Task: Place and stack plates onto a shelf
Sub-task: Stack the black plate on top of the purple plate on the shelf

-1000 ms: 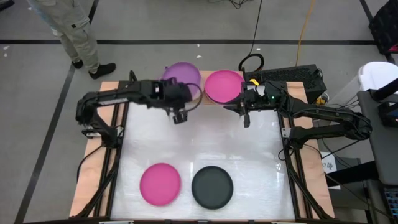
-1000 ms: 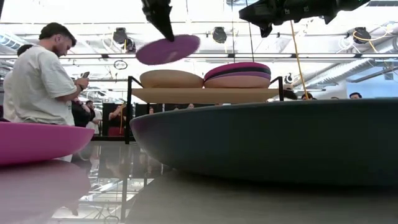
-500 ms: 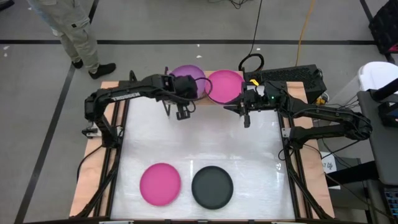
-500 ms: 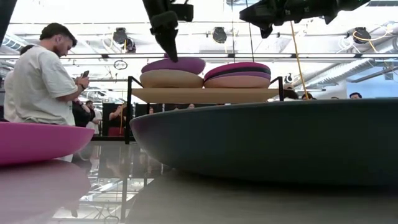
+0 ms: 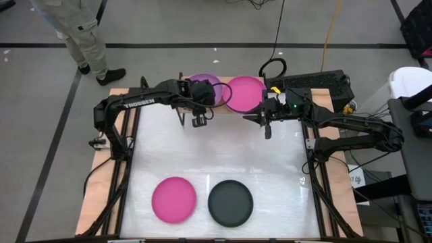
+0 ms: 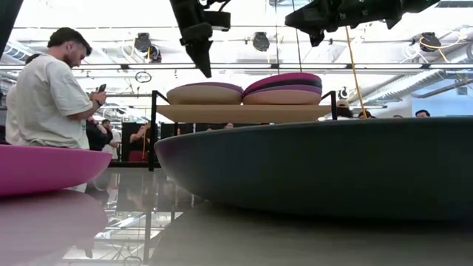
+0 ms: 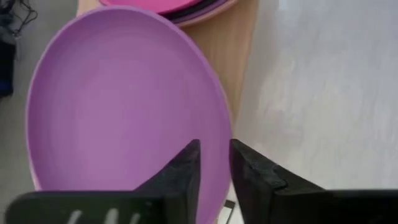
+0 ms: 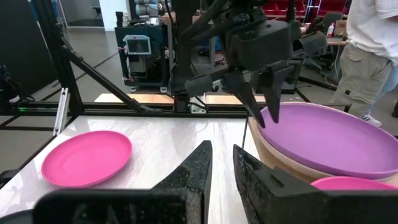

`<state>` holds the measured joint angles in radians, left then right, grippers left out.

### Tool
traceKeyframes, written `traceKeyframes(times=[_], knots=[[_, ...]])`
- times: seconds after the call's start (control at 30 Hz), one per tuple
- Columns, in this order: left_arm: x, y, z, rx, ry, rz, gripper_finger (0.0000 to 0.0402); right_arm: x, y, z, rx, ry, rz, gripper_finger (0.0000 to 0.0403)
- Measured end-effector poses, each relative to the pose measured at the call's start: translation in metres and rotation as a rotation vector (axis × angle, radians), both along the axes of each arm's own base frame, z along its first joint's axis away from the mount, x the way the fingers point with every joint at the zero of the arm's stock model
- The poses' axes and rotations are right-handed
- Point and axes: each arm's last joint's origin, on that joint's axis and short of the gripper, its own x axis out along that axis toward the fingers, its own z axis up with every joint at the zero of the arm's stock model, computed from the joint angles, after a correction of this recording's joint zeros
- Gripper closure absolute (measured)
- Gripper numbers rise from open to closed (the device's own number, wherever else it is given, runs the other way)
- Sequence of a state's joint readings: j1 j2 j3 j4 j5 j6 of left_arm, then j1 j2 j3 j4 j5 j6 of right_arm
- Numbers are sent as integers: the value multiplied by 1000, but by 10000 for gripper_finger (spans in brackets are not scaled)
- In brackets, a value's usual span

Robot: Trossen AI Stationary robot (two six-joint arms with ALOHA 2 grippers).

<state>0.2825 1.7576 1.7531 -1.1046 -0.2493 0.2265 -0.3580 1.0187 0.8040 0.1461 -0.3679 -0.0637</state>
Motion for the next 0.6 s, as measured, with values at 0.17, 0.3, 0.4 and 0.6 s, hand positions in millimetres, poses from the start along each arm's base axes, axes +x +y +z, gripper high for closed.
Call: traceKeyframes(times=[0.17,0.3,0.4,0.6], knots=[[-2,-1,2,43,16,41,256,0,0,-1,2,5,0,351],[-18,-12,25,37,-36,83,229,-3,2,-1,-9,23,26,351],[-36,-26,48,29,-134,111,226,-7,10,-3,-33,69,89,349],[-65,-58,76,39,-460,76,225,-11,33,-33,-16,267,141,341]])
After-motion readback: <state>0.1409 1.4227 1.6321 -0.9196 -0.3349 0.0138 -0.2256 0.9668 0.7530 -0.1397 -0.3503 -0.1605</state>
